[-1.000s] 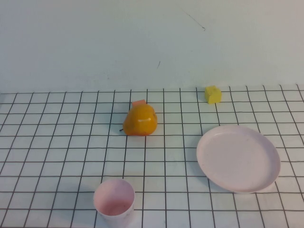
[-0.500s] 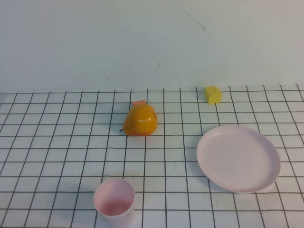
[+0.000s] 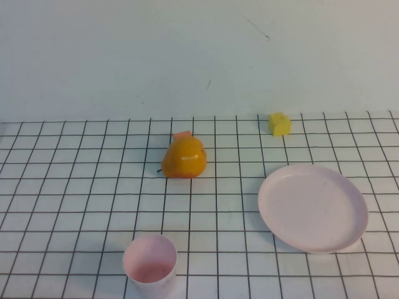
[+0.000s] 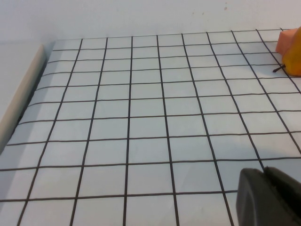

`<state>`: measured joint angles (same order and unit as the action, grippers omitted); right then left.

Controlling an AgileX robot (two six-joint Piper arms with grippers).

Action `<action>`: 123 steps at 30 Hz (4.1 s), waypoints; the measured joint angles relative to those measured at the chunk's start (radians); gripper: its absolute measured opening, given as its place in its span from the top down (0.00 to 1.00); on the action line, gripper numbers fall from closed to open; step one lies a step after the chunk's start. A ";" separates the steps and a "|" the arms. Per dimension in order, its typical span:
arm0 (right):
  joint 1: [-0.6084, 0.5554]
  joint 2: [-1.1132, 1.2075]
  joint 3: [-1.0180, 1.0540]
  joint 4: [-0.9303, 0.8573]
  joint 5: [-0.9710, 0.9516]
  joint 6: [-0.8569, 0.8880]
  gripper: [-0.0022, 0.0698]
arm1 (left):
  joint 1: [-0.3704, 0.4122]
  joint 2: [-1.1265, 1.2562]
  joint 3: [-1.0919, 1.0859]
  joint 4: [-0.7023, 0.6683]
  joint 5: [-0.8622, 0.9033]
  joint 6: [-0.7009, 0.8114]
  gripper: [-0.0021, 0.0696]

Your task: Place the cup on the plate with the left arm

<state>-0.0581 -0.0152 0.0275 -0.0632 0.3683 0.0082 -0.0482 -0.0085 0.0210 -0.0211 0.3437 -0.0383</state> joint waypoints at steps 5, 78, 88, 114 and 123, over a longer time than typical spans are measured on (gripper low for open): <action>0.000 0.000 0.000 0.000 0.000 0.000 0.97 | 0.000 0.000 0.000 0.000 0.000 0.000 0.97; 0.000 0.000 0.000 0.000 0.000 0.000 0.97 | 0.000 0.000 0.007 0.011 -0.279 0.000 0.97; 0.000 0.000 0.000 0.000 0.000 0.000 0.97 | 0.000 0.000 0.007 0.011 -0.977 0.000 0.97; 0.000 0.000 0.000 0.000 0.000 0.000 0.97 | 0.000 0.354 -0.651 -0.102 0.432 -0.037 0.97; 0.000 0.000 0.000 0.000 0.000 0.000 0.97 | 0.000 0.818 -0.777 -0.443 0.598 0.273 0.58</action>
<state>-0.0581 -0.0152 0.0275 -0.0632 0.3683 0.0082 -0.0482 0.8093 -0.7562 -0.4640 0.9419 0.2343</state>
